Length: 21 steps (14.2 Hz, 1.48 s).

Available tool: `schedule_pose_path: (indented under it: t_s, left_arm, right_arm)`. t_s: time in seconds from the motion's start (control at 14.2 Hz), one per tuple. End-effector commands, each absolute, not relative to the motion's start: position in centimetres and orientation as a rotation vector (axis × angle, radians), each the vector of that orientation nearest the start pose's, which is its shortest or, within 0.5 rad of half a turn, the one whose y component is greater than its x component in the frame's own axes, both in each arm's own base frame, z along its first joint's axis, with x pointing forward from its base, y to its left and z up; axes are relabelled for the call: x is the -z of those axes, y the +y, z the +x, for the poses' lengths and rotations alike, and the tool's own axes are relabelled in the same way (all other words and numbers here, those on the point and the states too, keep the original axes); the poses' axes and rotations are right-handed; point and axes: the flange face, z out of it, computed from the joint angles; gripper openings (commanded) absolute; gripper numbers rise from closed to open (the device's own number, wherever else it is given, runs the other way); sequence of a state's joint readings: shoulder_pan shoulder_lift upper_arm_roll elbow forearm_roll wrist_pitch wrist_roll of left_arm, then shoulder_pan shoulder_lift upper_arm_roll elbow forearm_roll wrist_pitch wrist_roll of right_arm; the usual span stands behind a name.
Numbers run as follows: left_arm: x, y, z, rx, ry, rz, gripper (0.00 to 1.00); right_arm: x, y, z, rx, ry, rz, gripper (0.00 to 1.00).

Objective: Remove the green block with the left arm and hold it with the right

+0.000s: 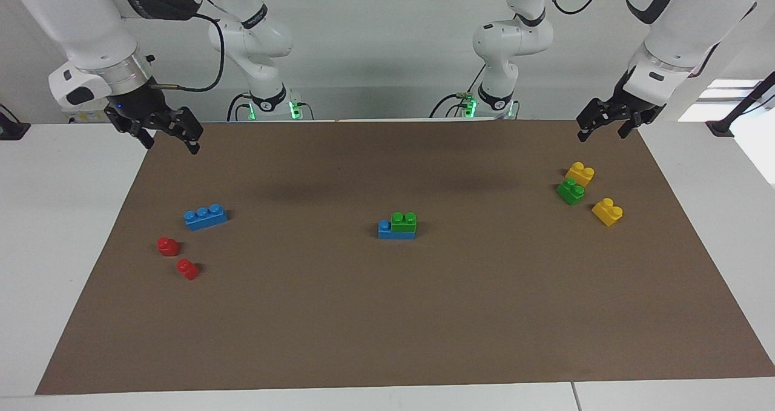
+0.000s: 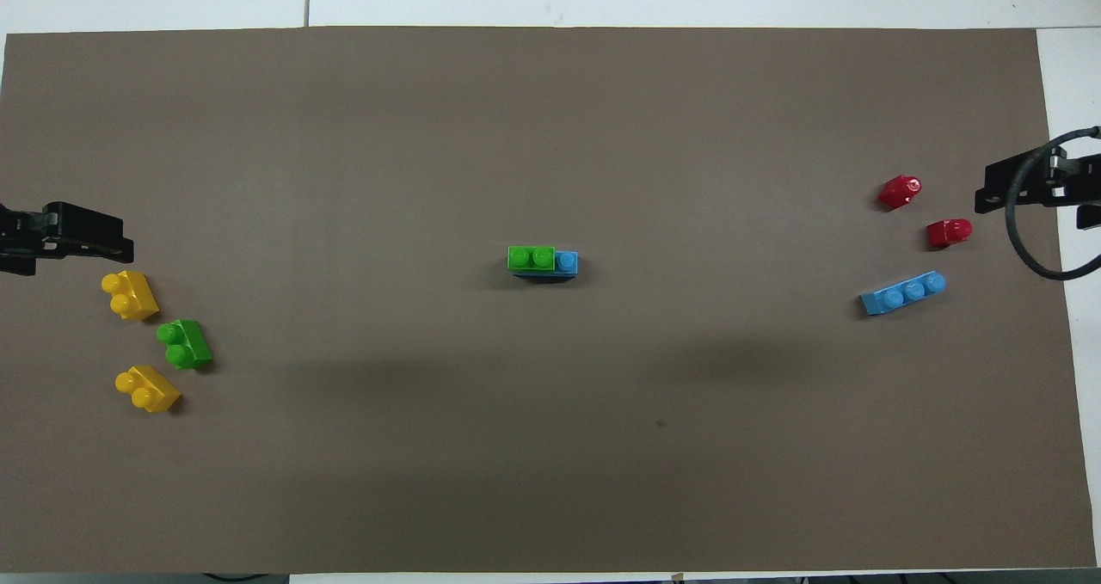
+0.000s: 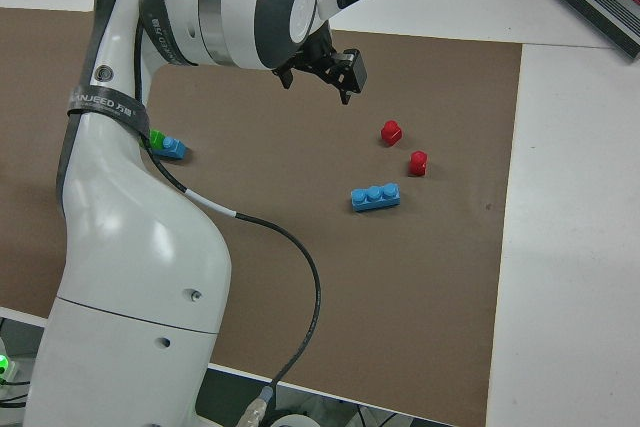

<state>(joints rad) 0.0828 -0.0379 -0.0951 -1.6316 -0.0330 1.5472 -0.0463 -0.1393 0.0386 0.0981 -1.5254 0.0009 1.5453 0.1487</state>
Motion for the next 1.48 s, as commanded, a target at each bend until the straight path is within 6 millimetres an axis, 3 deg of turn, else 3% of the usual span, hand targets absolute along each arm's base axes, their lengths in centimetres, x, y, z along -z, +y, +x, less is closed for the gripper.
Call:
schedule_pose_path:
  t_s: [0.0, 1.2, 1.34, 1.41]
  left_arm:
    - [-62.0, -1.0, 54.1, -0.064, -0.036, -3.154, 1.00]
    - [-61.8, -0.4, 54.0, -0.067, -0.130, -3.151, 1.00]
    - [-61.5, -0.4, 53.9, -0.077, -0.212, -3.147, 1.00]
    - [-61.3, -0.5, 53.8, -0.084, -0.244, -3.143, 1.00]
  right_arm:
    - [-62.0, -2.7, 56.2, -0.012, 0.291, -3.128, 1.00]
    - [-61.7, -3.0, 56.3, 0.001, 0.375, -3.121, 1.00]
    - [-61.1, -2.9, 56.4, 0.082, 0.417, -3.111, 1.00]
    - [-60.6, -2.8, 56.2, 0.096, 0.542, -3.088, 1.00]
